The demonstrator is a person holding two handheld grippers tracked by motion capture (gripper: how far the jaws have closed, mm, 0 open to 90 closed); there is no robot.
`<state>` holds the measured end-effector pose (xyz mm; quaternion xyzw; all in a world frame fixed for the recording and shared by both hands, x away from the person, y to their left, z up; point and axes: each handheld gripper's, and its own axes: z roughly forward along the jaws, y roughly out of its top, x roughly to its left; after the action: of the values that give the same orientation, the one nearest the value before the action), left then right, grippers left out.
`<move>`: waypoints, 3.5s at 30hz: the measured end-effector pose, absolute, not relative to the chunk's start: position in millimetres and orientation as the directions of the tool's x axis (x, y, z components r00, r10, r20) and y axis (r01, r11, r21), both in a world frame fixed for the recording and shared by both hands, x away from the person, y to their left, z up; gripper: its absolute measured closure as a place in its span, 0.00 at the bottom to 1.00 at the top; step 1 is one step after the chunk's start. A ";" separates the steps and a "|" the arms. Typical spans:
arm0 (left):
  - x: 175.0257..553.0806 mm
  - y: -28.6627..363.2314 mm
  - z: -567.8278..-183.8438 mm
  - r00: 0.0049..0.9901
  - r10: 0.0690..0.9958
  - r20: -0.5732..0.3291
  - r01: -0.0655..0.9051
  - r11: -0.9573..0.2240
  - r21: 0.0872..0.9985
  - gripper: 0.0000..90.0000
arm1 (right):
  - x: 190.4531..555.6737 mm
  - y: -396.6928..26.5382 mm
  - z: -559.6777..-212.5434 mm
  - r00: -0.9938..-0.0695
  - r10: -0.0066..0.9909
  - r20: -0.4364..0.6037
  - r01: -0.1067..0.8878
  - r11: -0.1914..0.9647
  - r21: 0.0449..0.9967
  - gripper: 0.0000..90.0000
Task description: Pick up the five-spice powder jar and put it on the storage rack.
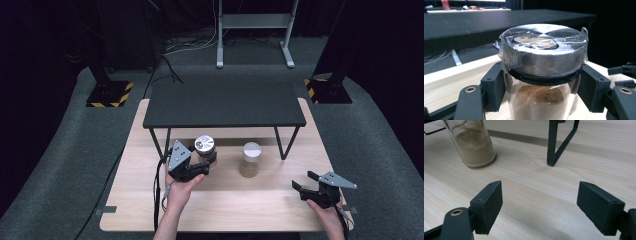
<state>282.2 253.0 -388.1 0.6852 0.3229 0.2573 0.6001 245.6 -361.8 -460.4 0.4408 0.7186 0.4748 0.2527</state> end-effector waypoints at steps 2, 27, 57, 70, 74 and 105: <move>283.3 255.2 -382.8 0.655 0.755 -0.037 0.130 -0.064 0.989 0.35 | 245.6 -361.8 -460.4 -0.484 0.873 0.056 0.394 0.160 0.905 0.21; 301.6 265.7 -317.2 0.623 0.782 -0.023 0.095 -0.046 0.994 0.35 | 246.5 -361.8 -460.4 -0.484 0.873 0.058 0.399 0.161 0.903 0.21; 354.9 231.0 -276.6 0.514 0.858 0.000 0.164 -0.098 0.982 0.35 | 247.8 -362.6 -461.1 -0.487 0.871 0.060 0.400 0.162 0.902 0.21; 362.0 226.0 -280.1 0.510 0.860 -0.003 0.187 -0.107 0.976 0.34 | 247.9 -362.7 -461.5 -0.490 0.869 0.061 0.397 0.161 0.904 0.21; 358.5 232.2 -278.6 0.511 0.859 -0.019 0.193 -0.093 0.977 0.27 | 247.9 -362.5 -461.2 -0.491 0.869 0.061 0.399 0.162 0.903 0.21; 239.9 325.8 -405.3 0.544 0.835 0.084 0.117 -0.174 0.978 0.18 | 245.9 -361.7 -461.8 -0.482 0.874 0.063 0.400 0.154 0.904 0.21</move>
<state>239.9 325.8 -405.3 0.6910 0.3443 0.3309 0.5427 245.9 -361.7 -461.8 0.4438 0.7176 0.4752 0.2497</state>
